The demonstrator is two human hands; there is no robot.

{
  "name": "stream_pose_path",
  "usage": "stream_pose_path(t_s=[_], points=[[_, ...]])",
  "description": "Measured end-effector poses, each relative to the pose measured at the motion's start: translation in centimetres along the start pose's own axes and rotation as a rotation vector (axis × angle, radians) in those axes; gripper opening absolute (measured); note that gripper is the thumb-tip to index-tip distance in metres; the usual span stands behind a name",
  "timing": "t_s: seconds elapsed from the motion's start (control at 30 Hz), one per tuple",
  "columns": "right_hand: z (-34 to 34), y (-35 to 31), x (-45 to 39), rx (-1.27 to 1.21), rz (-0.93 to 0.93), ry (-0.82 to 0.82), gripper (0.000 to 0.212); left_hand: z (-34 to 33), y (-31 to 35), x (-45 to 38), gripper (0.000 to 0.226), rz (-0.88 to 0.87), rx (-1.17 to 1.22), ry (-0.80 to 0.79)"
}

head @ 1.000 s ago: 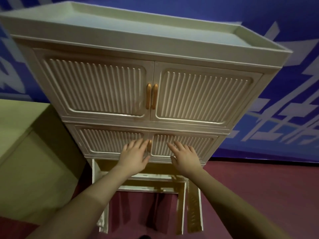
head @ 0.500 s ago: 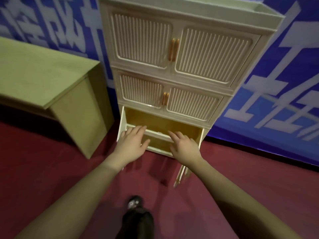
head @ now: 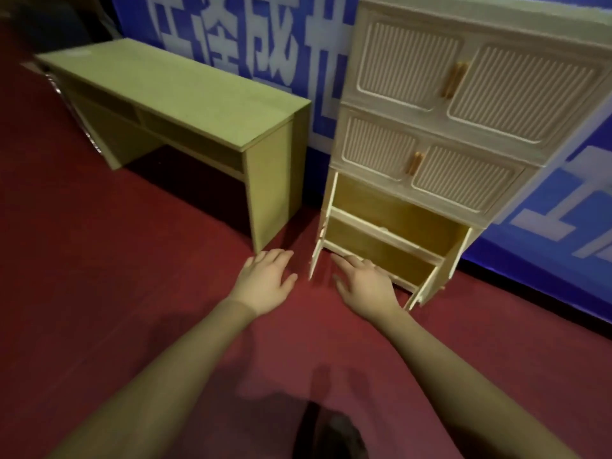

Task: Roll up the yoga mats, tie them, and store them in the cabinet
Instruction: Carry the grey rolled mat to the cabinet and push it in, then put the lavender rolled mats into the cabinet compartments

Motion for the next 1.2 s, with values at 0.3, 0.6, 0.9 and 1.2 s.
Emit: stream_pose_path(t_s=[0.3, 0.6, 0.9, 1.2], points=[[-6.4, -20.3, 11.2, -0.021, 0.091, -0.089, 0.048, 0.8, -12.5, 21.2, 0.051, 0.181, 0.053, -0.046], [-9.2, -35.8, 22.9, -0.009, 0.337, -0.136, 0.046, 0.0, -19.7, 43.4, 0.051, 0.425, 0.078, 0.061], [-14.5, -44.0, 36.6, 0.033, 0.487, -0.268, 0.049, -3.0, -20.1, 62.3, 0.062, 0.594, 0.101, -0.012], [-17.7, -55.4, 47.2, 0.059, 0.585, -0.296, 0.048, -2.6, -23.4, 78.7, 0.076, 0.653, 0.088, 0.042]])
Point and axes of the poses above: each hand's wrist, its own x-axis away from the middle knuckle, its own z-axis out of the back of the hand, y = z × x, the point moved 9 cm from there along -x, towards the middle knuckle, and after that the axes turned 4 degrees about -y, right-handed, at the moved point
